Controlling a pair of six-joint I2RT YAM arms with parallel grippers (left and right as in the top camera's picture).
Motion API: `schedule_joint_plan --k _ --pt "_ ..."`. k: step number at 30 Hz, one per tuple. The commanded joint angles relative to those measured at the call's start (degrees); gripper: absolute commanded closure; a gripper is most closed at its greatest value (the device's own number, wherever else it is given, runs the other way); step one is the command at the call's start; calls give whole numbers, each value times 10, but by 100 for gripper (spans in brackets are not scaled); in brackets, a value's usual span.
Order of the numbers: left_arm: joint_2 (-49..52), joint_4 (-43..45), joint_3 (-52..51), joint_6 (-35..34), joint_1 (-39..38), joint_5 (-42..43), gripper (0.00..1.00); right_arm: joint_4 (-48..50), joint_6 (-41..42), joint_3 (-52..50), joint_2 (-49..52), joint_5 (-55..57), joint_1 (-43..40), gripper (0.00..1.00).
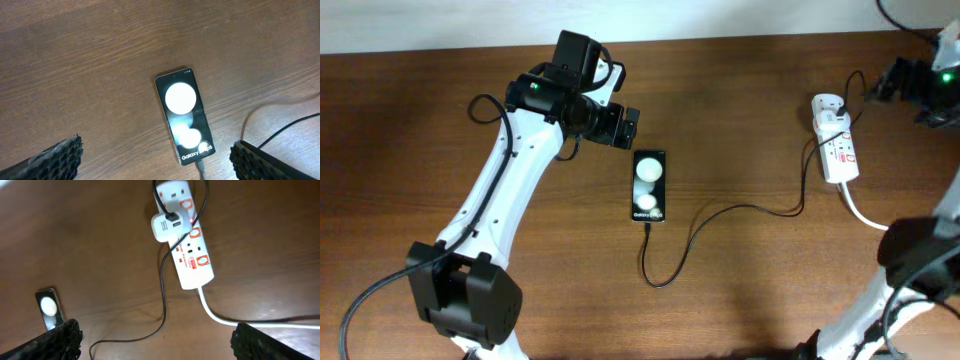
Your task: Plug charger to phone and switch on socket
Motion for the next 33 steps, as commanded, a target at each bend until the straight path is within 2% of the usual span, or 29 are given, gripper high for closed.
schedule_joint_plan --k 1,4,28,33 --pt "-8 1 6 9 3 -2 1 -9 19 10 -73 41 19 1" --pt "-8 1 6 9 3 -2 1 -16 19 10 -96 47 43 1" --pt "-8 -4 6 9 3 -2 1 -21 19 10 -93 47 43 1" --pt "-47 14 4 9 3 -51 1 -21 19 10 -93 47 43 1"
